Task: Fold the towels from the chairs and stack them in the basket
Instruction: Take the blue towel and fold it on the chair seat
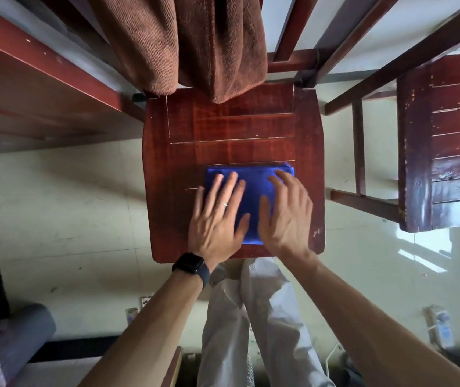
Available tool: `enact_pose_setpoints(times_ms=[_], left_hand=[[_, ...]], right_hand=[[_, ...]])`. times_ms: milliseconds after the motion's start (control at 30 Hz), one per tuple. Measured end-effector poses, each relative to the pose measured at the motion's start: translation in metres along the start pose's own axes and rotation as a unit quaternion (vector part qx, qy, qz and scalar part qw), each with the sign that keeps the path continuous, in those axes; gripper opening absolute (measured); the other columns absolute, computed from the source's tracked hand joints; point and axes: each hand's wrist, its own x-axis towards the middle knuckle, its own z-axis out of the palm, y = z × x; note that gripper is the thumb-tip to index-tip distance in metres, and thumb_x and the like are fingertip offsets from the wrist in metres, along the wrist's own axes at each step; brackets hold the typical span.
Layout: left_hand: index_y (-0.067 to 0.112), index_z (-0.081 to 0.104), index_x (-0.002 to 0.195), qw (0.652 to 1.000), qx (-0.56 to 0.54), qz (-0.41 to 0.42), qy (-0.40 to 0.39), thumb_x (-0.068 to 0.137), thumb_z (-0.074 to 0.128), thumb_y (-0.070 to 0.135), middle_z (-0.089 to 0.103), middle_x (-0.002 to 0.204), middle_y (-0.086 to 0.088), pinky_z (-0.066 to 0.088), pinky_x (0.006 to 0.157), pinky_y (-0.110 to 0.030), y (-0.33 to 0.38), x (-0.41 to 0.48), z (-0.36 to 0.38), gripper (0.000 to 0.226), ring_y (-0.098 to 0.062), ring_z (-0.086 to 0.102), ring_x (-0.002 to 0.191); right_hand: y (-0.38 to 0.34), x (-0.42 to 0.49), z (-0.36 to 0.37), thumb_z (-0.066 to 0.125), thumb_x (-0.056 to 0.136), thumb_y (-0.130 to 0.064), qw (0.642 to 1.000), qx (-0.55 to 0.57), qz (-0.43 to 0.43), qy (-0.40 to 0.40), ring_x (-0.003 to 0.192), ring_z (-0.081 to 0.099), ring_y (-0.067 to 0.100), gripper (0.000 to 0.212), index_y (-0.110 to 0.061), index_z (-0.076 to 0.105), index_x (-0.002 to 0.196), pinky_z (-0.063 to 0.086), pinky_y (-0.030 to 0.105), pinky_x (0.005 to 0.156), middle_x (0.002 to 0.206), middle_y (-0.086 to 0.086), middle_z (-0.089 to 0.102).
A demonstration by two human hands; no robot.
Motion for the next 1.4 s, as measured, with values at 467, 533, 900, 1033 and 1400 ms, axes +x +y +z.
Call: enact_pose_setpoints(times_ms=[467,533,900,1033,1400], left_hand=[[0.021,0.027,0.157,0.991,0.077,-0.105,0.006,0.100,0.039,0.045,0.022,0.164,-0.004,0.017,0.117,-0.057,-0.051,-0.022,0.009,0.063,-0.027,0.027,0.149],[0.015,0.032,0.154,0.982,0.064,-0.173,0.034,0.100,0.042,0.040,0.033,0.159,-0.009,0.028,0.113,-0.054,-0.060,-0.029,-0.001,0.060,-0.031,0.039,0.139],[0.018,0.059,0.120,0.779,-0.410,-0.473,-0.030,0.085,0.075,0.034,0.069,0.095,0.006,0.050,0.090,-0.028,-0.022,0.023,-0.032,0.042,-0.016,0.067,0.098],[0.014,0.062,0.116,0.768,-0.406,-0.493,-0.046,0.080,0.080,0.028,0.069,0.097,0.003,0.051,0.094,-0.032,-0.027,0.033,-0.027,0.042,-0.018,0.067,0.099],[0.016,0.063,0.111,0.773,-0.432,-0.458,-0.086,0.084,0.075,0.026,0.070,0.103,-0.001,0.046,0.081,-0.026,-0.032,0.030,-0.032,0.031,-0.018,0.064,0.096]], right_hand=[[0.037,0.005,0.005,0.032,0.102,-0.051,0.985,-0.101,0.130,-0.040,0.152,0.018,0.032,0.069,-0.014,0.023,0.159,0.018,0.060,0.119,0.164,0.016,0.021],[0.039,-0.001,-0.010,0.044,0.099,-0.046,0.986,-0.064,0.152,-0.007,0.144,0.030,0.035,0.068,-0.010,0.031,0.155,0.028,0.055,0.114,0.156,0.017,0.034],[0.023,0.019,-0.029,0.064,0.093,-0.033,0.876,0.250,0.388,-0.144,0.096,0.062,0.017,0.036,-0.021,0.057,0.126,0.047,0.027,0.081,0.095,-0.013,0.063],[0.028,0.040,-0.026,0.069,0.089,-0.034,0.868,0.247,0.401,-0.159,0.099,0.066,0.022,0.028,-0.021,0.062,0.114,0.055,0.040,0.090,0.094,-0.007,0.066],[0.027,0.037,-0.040,0.076,0.072,-0.030,0.849,0.346,0.349,-0.196,0.096,0.068,0.018,0.029,-0.029,0.063,0.097,0.056,0.038,0.085,0.101,-0.006,0.070]])
